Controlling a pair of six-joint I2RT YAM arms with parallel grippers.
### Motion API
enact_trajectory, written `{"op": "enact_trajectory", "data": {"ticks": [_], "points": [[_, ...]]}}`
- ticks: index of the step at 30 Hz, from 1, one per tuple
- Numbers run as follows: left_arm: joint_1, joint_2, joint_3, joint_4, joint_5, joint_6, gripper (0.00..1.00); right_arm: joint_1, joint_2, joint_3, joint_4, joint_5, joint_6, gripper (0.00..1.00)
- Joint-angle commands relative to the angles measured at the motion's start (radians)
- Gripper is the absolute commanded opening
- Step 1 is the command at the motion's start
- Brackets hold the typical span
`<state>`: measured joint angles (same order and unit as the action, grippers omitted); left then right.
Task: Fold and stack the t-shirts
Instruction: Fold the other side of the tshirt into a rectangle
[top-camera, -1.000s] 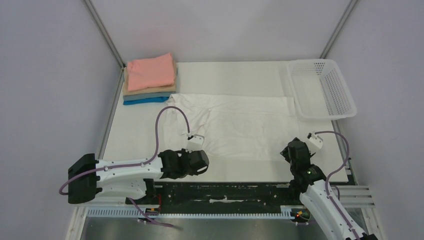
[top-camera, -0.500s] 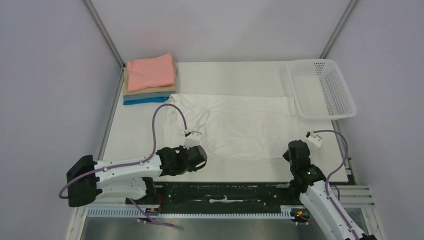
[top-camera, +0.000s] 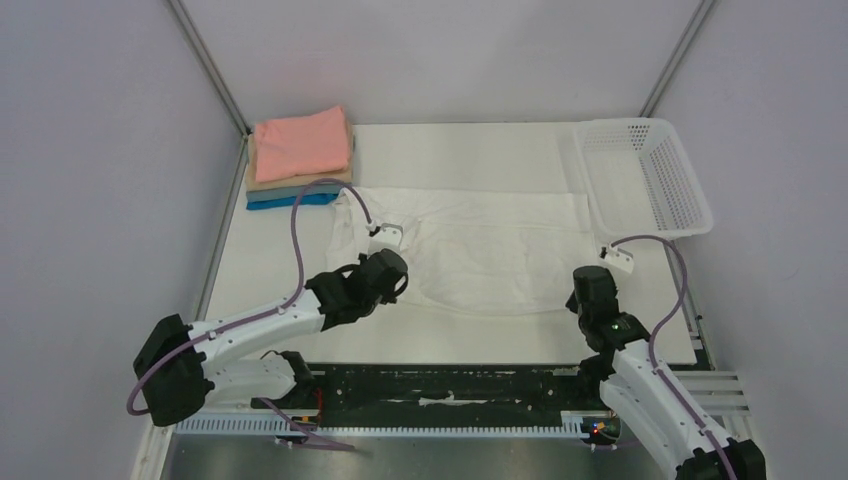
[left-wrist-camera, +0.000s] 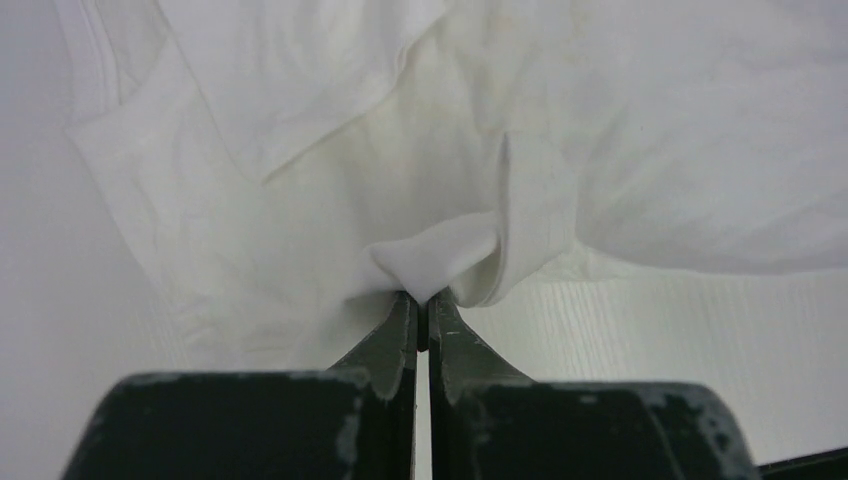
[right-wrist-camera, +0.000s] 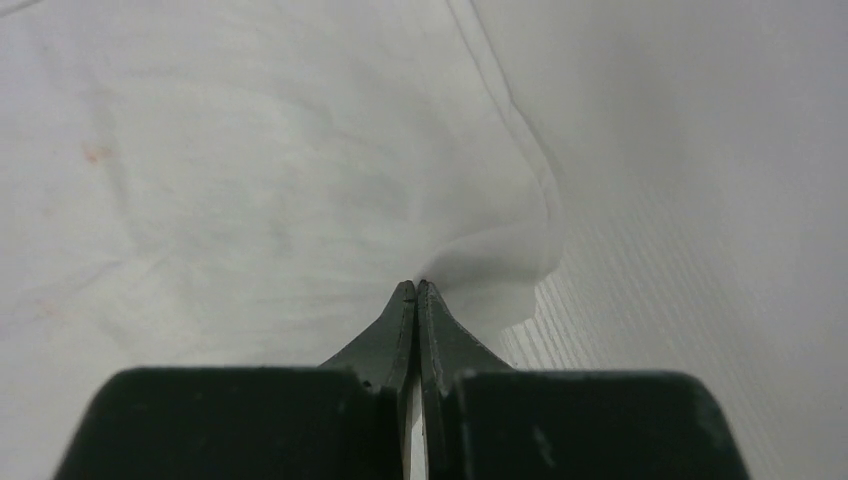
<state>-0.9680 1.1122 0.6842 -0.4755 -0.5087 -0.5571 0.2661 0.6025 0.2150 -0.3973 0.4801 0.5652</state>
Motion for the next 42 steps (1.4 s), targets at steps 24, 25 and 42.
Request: {"op": "enact_trajectory", "data": {"ticks": [24,25,42], "points": [[0.298,0.343,0.208,0.605,0.003,0.636,0.02,-0.018,0.431,0.326,0.333,0.111,-0.148,0.00],[0.307,0.362,0.220,0.603,0.011,0.641,0.02,-0.018,0.449,0.336,0.341,0.113,-0.149,0.00],[0.413,0.677,0.487,0.487,-0.021,0.590,0.53,-0.061,0.811,0.581,0.401,0.163,-0.205,0.33]]}}
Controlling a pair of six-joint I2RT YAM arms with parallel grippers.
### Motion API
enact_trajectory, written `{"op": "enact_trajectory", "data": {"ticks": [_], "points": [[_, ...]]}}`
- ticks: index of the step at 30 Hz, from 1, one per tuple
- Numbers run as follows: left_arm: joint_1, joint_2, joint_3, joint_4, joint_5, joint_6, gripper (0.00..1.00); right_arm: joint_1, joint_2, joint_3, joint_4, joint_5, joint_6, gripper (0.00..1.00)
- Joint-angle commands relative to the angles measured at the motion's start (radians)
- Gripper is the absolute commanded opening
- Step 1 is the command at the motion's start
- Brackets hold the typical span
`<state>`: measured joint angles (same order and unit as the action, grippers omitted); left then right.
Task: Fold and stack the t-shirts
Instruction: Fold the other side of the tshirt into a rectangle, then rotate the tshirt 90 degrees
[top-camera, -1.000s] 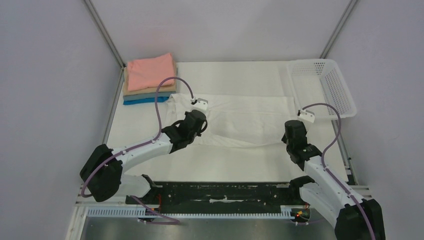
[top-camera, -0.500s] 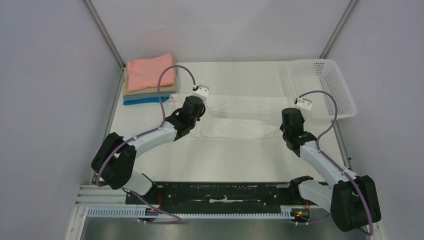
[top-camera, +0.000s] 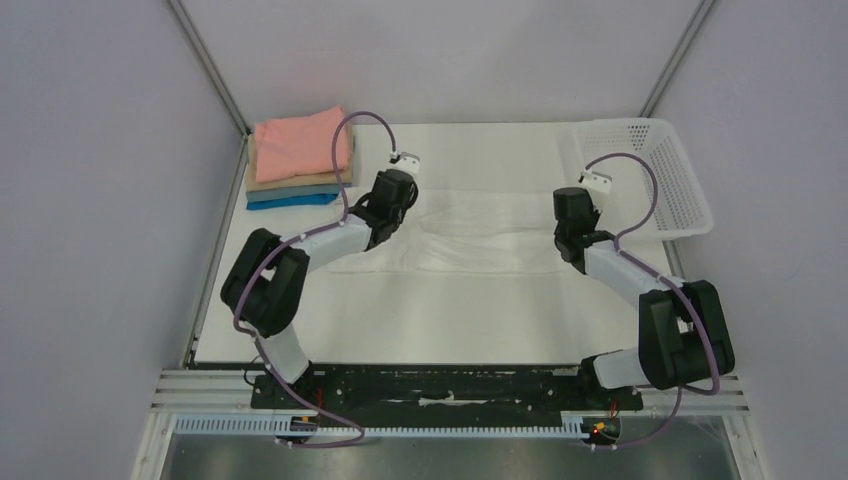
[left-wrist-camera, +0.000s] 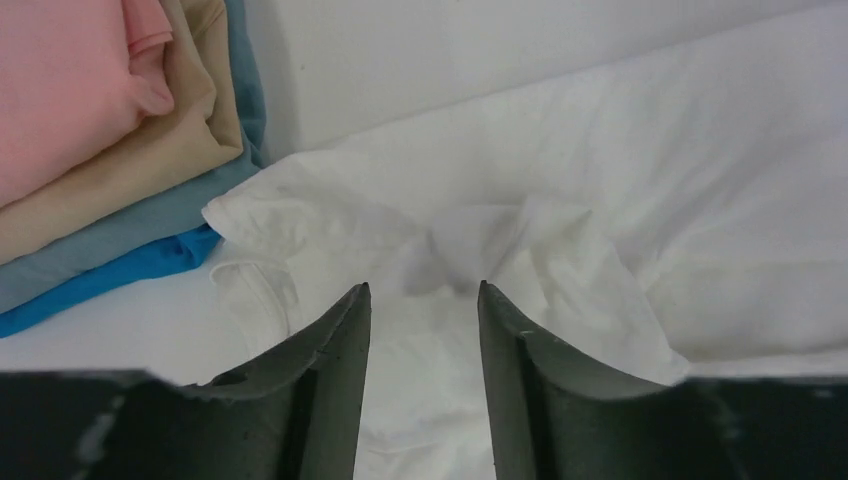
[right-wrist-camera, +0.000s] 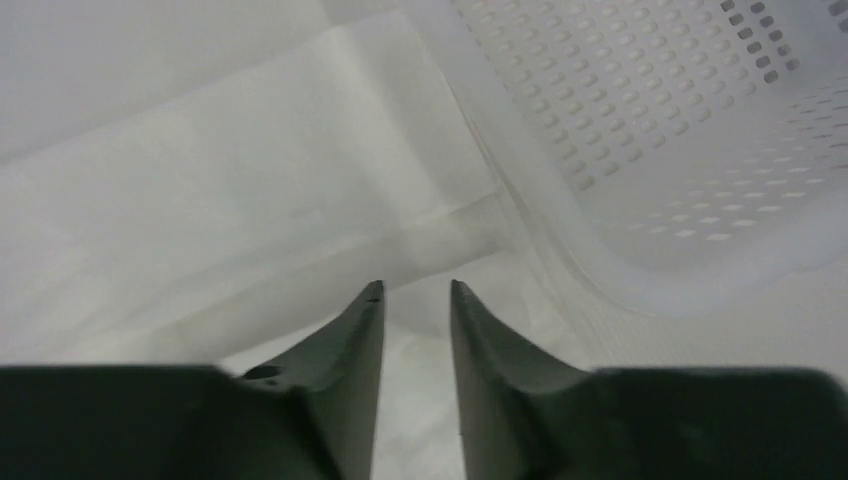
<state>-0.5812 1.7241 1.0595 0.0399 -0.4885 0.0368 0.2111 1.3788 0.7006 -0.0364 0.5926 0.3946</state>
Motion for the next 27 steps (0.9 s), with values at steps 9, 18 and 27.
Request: {"op": "enact_trajectory", "data": {"ticks": [9,18,27], "points": [[0.073,0.032,0.285,-0.239,-0.016,-0.244,0.80,-0.001,-0.057,0.109,-0.016,-0.161,-0.139,0.94],[0.072,-0.142,-0.018,-0.120,0.515,-0.495,0.82,0.053,-0.150,-0.089,0.017,-0.524,-0.188,0.98],[0.073,0.038,0.015,-0.121,0.515,-0.616,0.83,0.057,0.062,-0.024,0.102,-0.528,-0.221,0.98]]}}
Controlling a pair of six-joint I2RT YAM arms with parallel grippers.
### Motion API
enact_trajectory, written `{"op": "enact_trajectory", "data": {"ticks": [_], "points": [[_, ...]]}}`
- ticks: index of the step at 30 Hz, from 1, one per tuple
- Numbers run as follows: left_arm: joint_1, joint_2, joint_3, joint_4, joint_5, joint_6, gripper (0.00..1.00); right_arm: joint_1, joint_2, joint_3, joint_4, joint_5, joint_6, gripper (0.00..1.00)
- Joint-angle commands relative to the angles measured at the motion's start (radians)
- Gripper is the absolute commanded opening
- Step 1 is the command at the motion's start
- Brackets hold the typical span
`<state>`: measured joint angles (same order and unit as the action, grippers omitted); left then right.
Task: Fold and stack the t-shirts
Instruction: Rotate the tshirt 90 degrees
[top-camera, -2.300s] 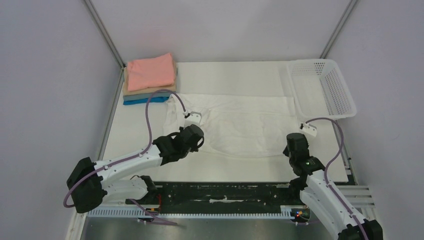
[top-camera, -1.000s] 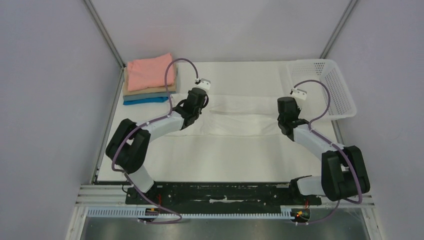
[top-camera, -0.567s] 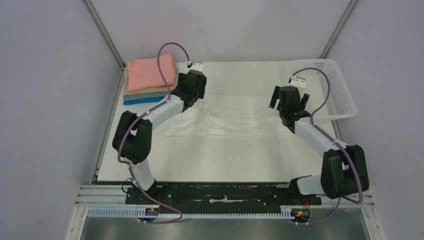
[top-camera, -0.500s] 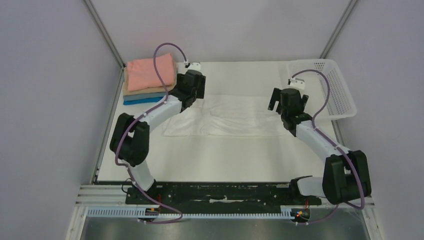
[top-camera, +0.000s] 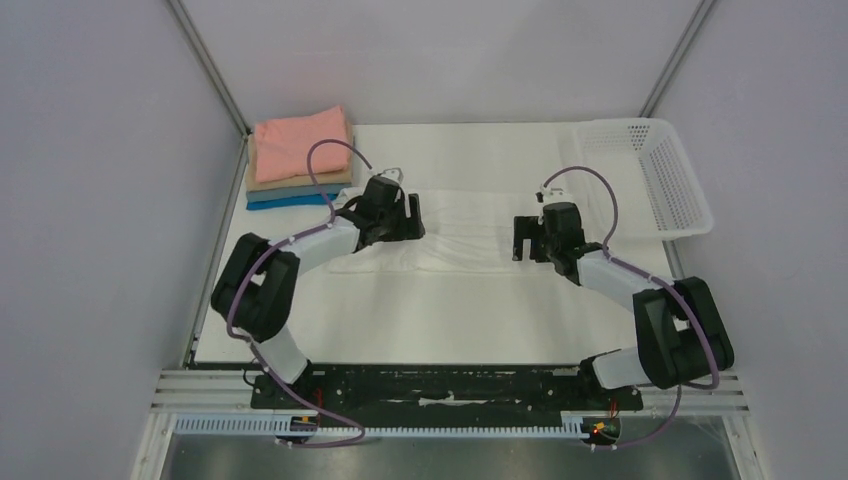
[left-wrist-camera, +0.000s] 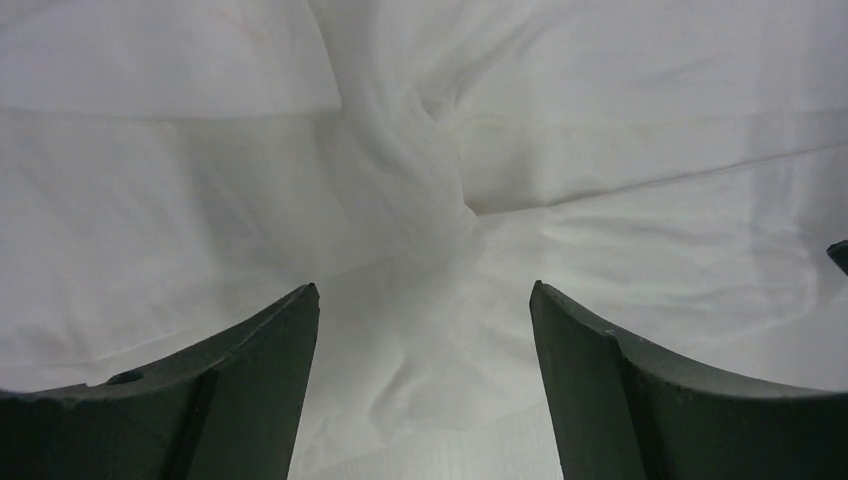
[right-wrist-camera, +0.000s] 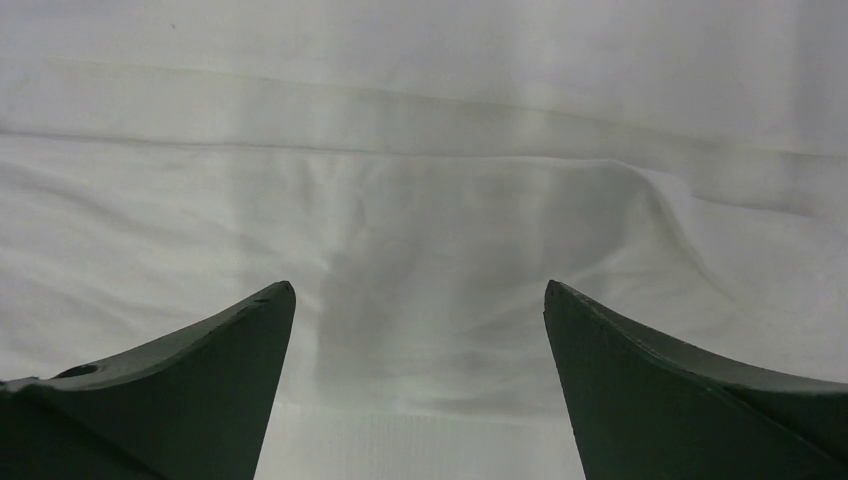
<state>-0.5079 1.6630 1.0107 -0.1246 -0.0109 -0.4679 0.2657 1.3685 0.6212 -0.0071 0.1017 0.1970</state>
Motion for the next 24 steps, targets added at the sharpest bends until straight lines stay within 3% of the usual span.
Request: {"op": "enact_trajectory", "data": {"ticks": [1,5,10,14,18,24], "points": [[-0.001,0.143,0.096,0.039,0.021,-0.132,0.83,0.004,0.090,0.055,0.076,-0.047,-0.019,0.98],[0.002,0.336,0.286,-0.069,-0.022,-0.208,0.84,0.004,0.102,0.015,0.064,-0.031,0.008,0.98],[-0.001,0.520,0.522,-0.150,0.034,-0.302,0.84,0.038,0.039,-0.116,0.011,-0.098,0.080,0.98],[-0.001,0.632,0.716,-0.224,0.059,-0.329,0.84,0.150,-0.043,-0.208,-0.111,-0.198,0.080,0.98],[-0.006,0.781,0.941,-0.279,0.176,-0.338,0.85,0.256,-0.169,-0.307,-0.162,-0.284,0.121,0.98],[-0.032,0.932,1.150,-0.277,0.325,-0.349,0.85,0.460,-0.176,-0.335,-0.106,-0.412,0.160,0.98]]}}
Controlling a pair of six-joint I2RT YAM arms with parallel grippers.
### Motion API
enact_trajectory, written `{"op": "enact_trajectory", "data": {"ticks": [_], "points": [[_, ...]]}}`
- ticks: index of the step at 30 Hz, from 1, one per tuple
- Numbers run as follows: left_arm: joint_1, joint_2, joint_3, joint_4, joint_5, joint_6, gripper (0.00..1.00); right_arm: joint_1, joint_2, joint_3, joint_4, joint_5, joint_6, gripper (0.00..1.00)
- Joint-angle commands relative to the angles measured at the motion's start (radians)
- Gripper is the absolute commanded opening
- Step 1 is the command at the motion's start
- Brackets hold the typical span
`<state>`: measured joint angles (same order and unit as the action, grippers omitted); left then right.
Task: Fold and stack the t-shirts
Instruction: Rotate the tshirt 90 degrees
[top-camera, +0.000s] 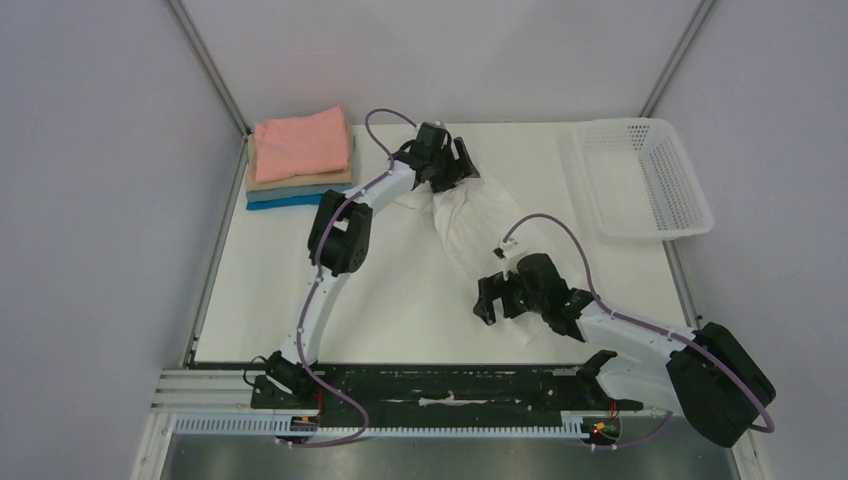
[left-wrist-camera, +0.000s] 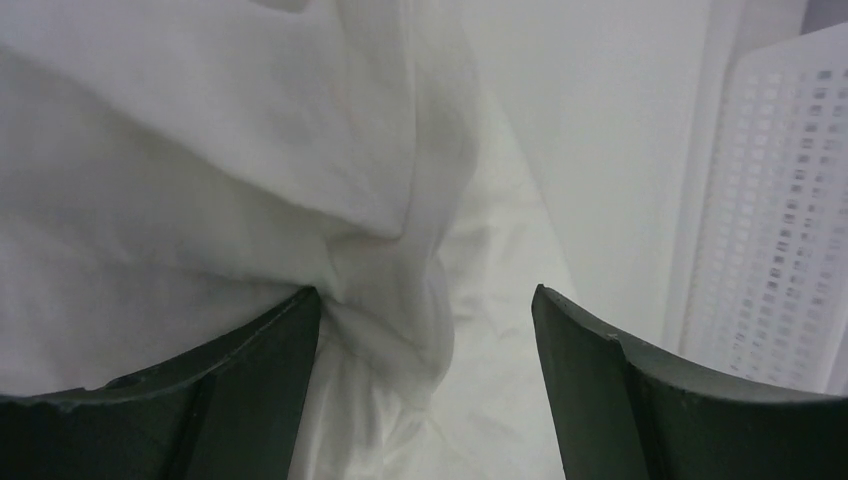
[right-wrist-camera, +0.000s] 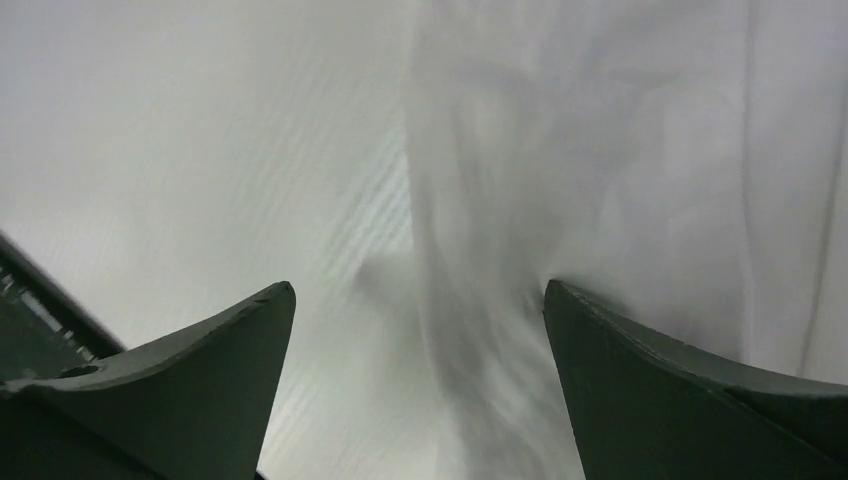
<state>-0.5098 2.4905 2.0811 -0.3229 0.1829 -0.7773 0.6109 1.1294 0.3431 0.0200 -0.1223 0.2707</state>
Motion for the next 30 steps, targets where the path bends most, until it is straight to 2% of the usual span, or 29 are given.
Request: {"op": "enact_trajectory", "data": {"ticks": [1,7,11,15,18,22,24,27,30], "points": [[-0.029,0.113,0.090,-0.088,0.132,-0.038,0.85,0.149,0.081,-0.048,-0.097,-0.214,0.084,0.98],[-0.020,0.140,0.219,-0.258,0.023,0.050,0.85,0.347,0.266,0.110,0.065,-0.364,-0.003,0.98],[0.034,0.149,0.227,-0.207,0.079,0.021,0.85,0.442,0.381,0.276,0.042,-0.417,-0.125,0.98],[0.062,0.168,0.224,-0.167,0.115,-0.010,0.85,0.483,0.447,0.361,0.085,-0.439,-0.159,0.98],[0.062,0.198,0.230,-0.108,0.170,-0.041,0.85,0.487,0.463,0.379,0.116,-0.401,-0.141,0.98],[0.062,0.257,0.273,0.021,0.215,-0.131,0.85,0.473,0.405,0.387,0.123,-0.222,-0.117,0.98],[0.062,0.285,0.296,0.090,0.208,-0.158,0.85,0.427,0.362,0.386,0.122,-0.156,-0.078,0.98],[0.065,0.342,0.358,0.166,0.181,-0.191,0.85,0.333,0.288,0.341,0.177,-0.143,-0.005,0.98],[0.072,0.383,0.413,0.244,0.163,-0.211,0.86,0.278,0.229,0.302,0.208,-0.096,-0.011,0.98]]}}
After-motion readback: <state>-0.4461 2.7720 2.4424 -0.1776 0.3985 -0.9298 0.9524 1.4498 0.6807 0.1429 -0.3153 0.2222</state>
